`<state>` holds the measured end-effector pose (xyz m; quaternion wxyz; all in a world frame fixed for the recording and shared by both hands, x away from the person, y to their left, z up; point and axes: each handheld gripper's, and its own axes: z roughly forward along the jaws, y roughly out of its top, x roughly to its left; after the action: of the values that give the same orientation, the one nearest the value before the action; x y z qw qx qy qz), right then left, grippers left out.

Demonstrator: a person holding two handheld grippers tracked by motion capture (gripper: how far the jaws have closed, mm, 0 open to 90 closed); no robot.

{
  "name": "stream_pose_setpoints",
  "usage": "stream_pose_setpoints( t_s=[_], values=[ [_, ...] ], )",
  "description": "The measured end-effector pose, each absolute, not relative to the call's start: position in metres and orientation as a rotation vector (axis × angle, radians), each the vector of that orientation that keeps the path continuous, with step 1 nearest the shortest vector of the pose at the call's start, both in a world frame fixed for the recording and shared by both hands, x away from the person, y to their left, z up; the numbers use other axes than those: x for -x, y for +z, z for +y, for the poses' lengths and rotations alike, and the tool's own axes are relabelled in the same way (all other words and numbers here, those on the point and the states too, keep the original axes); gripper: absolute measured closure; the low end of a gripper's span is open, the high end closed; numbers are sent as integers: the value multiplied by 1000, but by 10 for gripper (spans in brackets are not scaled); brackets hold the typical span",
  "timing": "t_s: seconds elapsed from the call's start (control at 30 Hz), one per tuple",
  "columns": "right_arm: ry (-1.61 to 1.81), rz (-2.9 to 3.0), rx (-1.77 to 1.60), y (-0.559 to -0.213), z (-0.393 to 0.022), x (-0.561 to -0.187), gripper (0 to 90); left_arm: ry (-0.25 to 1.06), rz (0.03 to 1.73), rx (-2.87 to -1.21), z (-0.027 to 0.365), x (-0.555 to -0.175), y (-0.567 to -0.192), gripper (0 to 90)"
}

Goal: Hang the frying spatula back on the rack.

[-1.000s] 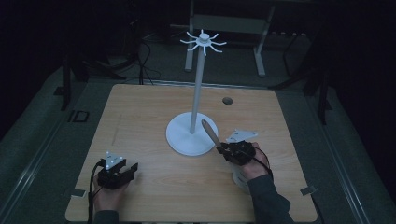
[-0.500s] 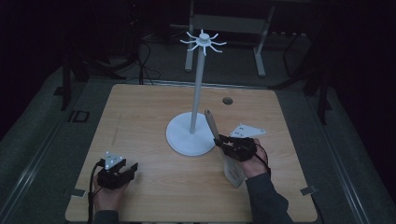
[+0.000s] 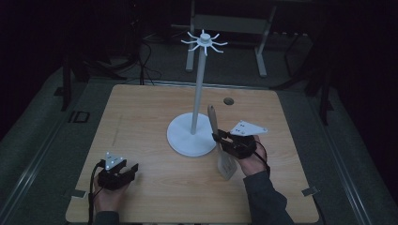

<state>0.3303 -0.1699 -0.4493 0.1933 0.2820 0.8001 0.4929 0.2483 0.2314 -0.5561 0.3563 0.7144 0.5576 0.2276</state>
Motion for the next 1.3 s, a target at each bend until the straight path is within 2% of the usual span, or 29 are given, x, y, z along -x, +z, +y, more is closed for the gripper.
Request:
stream_pose_setpoints(
  t_s=[1.3],
  values=[
    [1460, 2147, -808, -430, -166, -338, 755, 591, 1450, -1829, 234, -248, -555, 471]
  ],
)
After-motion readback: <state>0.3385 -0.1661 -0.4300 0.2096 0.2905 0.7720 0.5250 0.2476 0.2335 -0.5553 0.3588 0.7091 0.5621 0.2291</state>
